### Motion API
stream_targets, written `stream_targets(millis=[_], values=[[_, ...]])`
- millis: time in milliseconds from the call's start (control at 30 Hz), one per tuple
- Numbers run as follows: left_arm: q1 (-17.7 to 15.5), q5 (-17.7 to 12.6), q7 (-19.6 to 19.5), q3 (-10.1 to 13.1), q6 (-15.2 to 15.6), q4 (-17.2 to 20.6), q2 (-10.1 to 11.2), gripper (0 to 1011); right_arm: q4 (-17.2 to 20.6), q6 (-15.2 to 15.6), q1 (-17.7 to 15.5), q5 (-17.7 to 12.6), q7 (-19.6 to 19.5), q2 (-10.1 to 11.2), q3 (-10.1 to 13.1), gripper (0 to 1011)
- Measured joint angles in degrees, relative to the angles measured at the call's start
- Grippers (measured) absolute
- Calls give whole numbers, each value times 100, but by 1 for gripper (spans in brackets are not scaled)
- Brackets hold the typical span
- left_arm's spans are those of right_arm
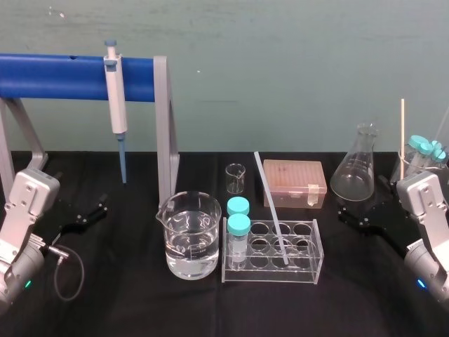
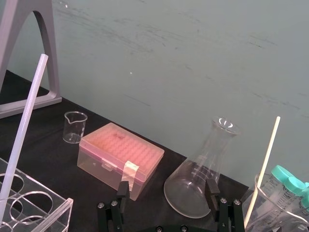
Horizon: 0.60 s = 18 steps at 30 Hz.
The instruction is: Pick up the stirring rod with one hand, then place it down.
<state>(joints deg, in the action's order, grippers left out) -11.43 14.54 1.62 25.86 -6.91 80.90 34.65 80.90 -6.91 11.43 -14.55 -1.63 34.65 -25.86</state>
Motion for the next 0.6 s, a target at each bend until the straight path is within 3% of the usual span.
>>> stream_targets(millis=[600], values=[[0, 0, 0, 0, 0, 0, 0, 1000, 0, 0, 0, 0, 0, 0, 0, 1003]])
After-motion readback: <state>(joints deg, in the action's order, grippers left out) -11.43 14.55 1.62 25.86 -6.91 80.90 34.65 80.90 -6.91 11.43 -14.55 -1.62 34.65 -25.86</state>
